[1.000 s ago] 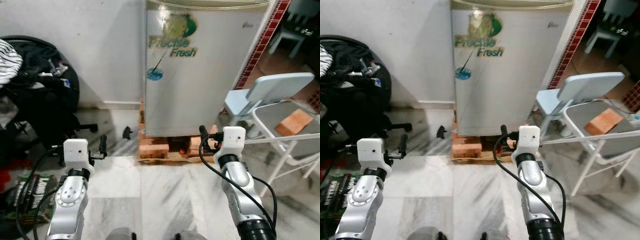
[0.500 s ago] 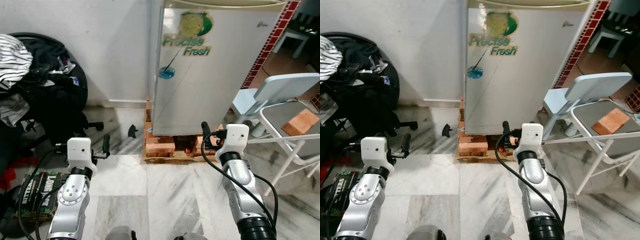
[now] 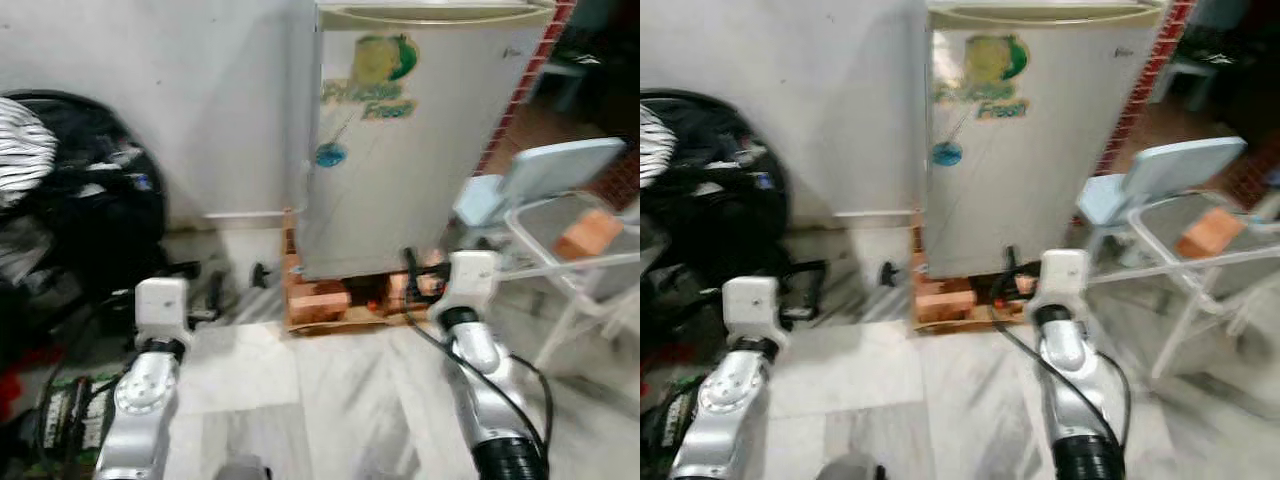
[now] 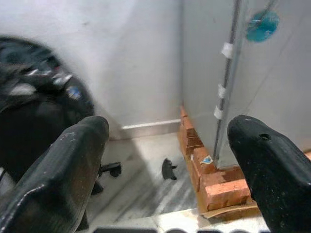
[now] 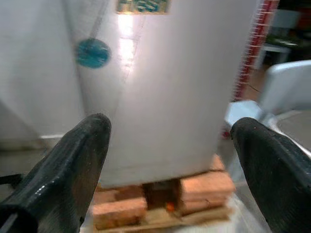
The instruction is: Restocking fridge
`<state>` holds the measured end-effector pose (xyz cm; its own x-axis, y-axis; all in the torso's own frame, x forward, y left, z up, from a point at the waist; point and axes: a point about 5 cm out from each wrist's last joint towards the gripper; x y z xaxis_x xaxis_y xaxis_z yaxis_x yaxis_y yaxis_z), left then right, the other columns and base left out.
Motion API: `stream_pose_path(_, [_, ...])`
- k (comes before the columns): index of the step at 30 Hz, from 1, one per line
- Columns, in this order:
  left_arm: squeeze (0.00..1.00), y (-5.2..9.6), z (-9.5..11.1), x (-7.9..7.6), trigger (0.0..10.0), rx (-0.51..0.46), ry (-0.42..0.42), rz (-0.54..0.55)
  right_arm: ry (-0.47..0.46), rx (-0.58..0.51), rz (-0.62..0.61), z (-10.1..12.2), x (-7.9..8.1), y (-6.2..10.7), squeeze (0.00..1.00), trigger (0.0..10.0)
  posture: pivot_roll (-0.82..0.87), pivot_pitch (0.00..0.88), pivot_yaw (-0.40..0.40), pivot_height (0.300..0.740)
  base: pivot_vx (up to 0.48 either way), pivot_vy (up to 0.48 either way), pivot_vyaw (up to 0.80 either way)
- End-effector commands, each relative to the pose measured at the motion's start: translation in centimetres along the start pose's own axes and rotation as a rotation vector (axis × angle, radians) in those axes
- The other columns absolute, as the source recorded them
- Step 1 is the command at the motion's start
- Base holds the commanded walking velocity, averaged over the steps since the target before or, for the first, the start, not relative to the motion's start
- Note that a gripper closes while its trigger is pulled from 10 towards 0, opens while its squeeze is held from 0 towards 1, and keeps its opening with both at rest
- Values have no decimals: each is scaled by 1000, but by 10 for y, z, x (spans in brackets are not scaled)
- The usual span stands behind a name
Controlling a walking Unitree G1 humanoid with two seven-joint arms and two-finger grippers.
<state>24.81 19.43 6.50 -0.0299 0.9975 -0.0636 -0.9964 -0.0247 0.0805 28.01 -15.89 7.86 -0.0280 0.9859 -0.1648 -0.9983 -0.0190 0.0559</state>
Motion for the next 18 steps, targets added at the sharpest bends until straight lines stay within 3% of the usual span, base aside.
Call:
stream_pose_path(1, [0, 0, 0, -4, 10000, -2, -8, -24, 6, -15, -28, 3, -11, -2, 0, 10000, 109, 0, -19, 740, 270, 356, 0])
stream_pose_path(18, [0, -3, 1, -8, 10000, 4, -3, -59, -1, -22, -18, 5, -10, -6, 0, 10000, 113, 0, -16, 740, 16, 21, 0])
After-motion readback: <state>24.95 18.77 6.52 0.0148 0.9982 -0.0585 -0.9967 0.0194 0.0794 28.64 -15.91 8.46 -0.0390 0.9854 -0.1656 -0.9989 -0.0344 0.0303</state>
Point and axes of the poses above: a point about 5 cm out from each wrist's last joint towards the gripper, its own y axis pointing back from the gripper into the wrist, its own z axis along the axis of the wrist's last joint, x = y × z, and after that the axes turned 10 degrees about y, right-handed
